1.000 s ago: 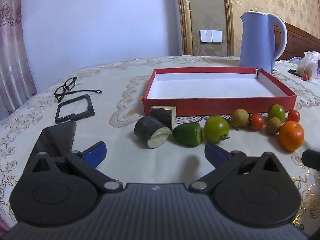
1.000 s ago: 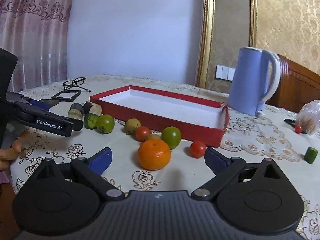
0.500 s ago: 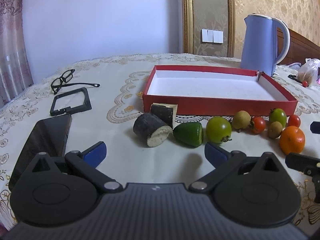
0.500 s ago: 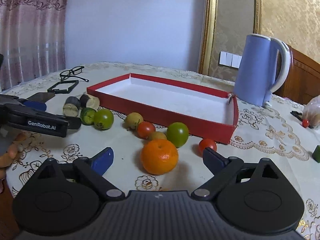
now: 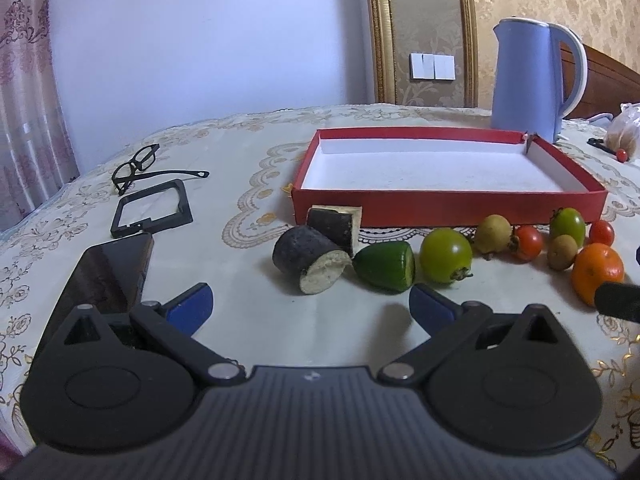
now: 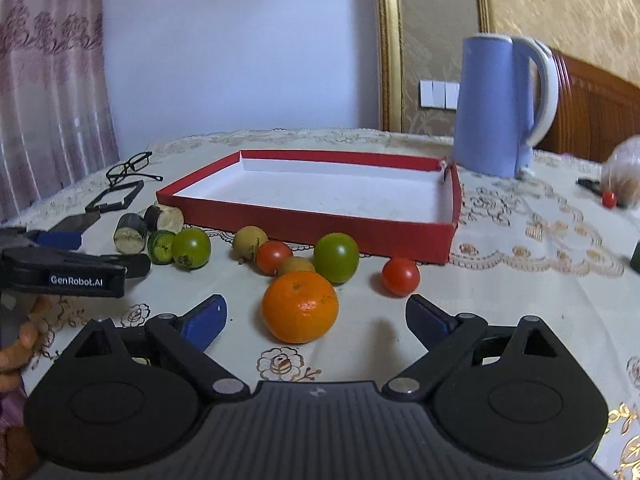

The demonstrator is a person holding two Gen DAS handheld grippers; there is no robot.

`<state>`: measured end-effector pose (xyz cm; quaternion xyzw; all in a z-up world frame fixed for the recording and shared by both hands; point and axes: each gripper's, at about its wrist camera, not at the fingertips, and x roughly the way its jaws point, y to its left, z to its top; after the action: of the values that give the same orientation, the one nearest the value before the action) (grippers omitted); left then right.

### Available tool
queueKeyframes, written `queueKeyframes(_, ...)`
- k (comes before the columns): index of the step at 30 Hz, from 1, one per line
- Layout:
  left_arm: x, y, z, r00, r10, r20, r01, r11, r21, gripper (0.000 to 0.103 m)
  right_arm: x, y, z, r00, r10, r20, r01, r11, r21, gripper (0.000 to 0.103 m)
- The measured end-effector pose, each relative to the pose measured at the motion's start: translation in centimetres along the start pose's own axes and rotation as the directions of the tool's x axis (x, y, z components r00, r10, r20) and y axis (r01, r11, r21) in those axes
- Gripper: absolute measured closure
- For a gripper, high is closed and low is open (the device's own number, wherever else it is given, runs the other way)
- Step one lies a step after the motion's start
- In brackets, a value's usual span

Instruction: Organize fruits

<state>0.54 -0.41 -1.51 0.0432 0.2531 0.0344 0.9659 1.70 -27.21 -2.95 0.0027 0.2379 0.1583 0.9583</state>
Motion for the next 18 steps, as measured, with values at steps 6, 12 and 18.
queueKeyframes(6,-0.26,-0.20,-0.16,1.000,0.013,0.015,-0.013,1.000,0.011,0.000,0.64,-1.02,0.07,0.998,-0.007,-0.070,0.012,0.997,0.076,0.006)
queueKeyframes(12,-0.63,-0.32,-0.32,0.999,0.031,0.043,-0.032,0.999,0.015,0.000,0.67,-0.70,-0.01,0.996,-0.030,-0.085,0.035,0.997,0.063,0.004)
queueKeyframes(18,-0.71,-0.38,-0.37,0.998,0.046,0.047,-0.047,0.999,0.019,0.000,0.57,-0.67,0.03,0.996,-0.038,-0.077,0.043,0.997,0.066,0.004)
